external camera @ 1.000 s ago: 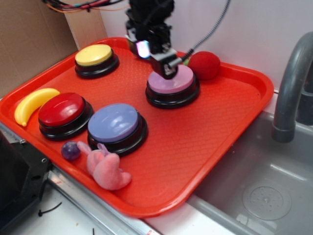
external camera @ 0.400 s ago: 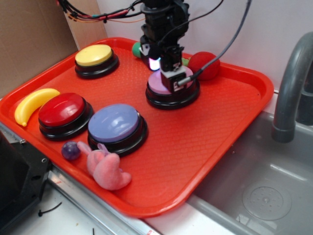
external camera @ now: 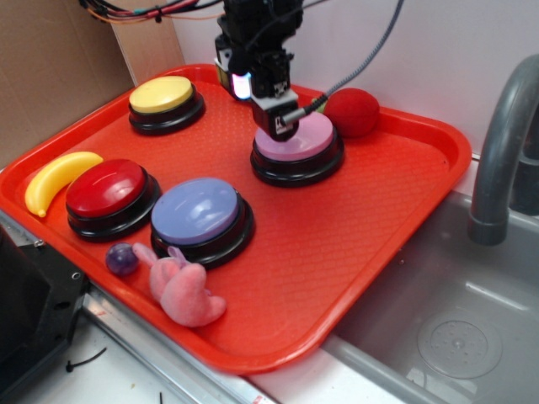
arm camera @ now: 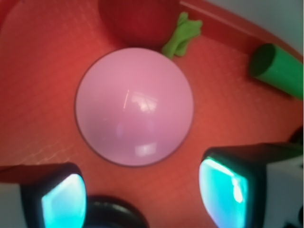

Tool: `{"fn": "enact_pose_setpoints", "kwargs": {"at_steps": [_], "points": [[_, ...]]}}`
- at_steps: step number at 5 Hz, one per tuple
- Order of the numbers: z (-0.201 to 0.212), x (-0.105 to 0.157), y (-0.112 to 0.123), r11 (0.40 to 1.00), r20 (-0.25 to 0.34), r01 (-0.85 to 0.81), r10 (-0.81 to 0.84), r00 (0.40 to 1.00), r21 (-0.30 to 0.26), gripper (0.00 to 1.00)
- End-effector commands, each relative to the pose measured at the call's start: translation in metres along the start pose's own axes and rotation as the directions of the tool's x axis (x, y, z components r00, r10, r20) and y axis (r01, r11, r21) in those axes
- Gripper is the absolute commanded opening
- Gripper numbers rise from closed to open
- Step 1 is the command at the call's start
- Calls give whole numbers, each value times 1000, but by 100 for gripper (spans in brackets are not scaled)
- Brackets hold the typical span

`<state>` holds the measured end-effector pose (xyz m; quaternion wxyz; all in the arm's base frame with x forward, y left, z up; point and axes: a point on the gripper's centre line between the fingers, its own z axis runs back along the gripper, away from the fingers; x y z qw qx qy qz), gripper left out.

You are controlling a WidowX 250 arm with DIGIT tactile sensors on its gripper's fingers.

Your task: Push the pink button.

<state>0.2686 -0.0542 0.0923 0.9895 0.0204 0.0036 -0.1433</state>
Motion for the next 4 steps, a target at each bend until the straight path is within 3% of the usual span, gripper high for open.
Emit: {"fn": "enact_pose_setpoints", "kwargs": {"at_steps": [1, 4], "points": [[47, -2, 4, 999, 76, -47, 45, 996, 27, 100], [64, -25, 15, 993, 48, -112, 110, 993, 33, 100]]}}
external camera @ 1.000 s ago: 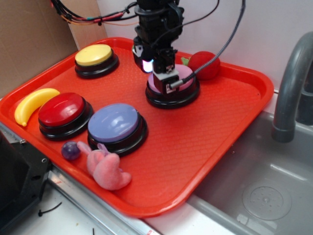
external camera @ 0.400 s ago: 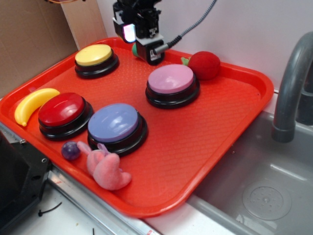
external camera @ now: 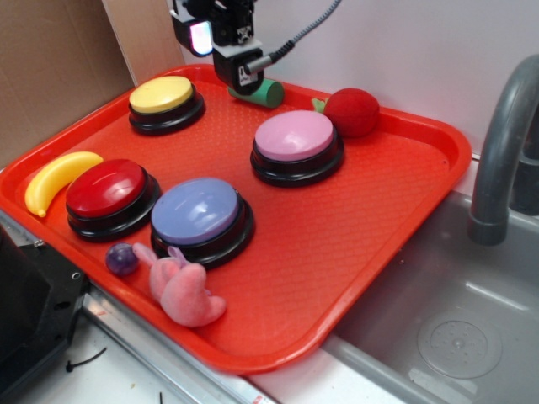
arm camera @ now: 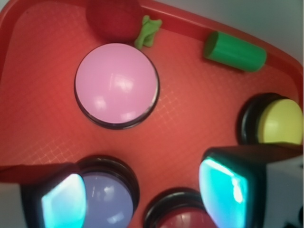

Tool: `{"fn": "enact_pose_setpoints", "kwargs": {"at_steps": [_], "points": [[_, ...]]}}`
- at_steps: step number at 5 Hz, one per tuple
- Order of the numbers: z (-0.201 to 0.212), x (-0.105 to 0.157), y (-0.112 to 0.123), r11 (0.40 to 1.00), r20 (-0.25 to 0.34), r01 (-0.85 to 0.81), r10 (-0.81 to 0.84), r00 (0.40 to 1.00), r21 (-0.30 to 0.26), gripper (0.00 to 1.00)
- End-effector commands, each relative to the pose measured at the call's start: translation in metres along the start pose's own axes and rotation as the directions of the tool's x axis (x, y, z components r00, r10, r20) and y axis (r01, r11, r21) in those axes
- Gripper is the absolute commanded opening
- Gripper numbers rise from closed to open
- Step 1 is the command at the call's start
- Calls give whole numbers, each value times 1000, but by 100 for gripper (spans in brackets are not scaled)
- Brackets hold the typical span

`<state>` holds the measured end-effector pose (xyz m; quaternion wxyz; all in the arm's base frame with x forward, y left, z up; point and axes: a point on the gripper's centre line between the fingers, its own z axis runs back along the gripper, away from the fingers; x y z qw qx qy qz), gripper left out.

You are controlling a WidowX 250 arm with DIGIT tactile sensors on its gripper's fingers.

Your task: Push the pink button.

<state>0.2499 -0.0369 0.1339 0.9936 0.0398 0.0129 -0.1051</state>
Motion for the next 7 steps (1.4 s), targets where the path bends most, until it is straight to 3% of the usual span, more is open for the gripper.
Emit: {"fn": "enact_pose_setpoints", "kwargs": {"at_steps": [1, 4, 7], "points": [[28, -12, 7, 998, 64, -63, 62, 996, 0, 100], [44, -35, 8, 988, 48, -140, 137, 989, 58, 100], [61, -60, 9, 982, 97, -189, 190, 977, -12, 100]]}}
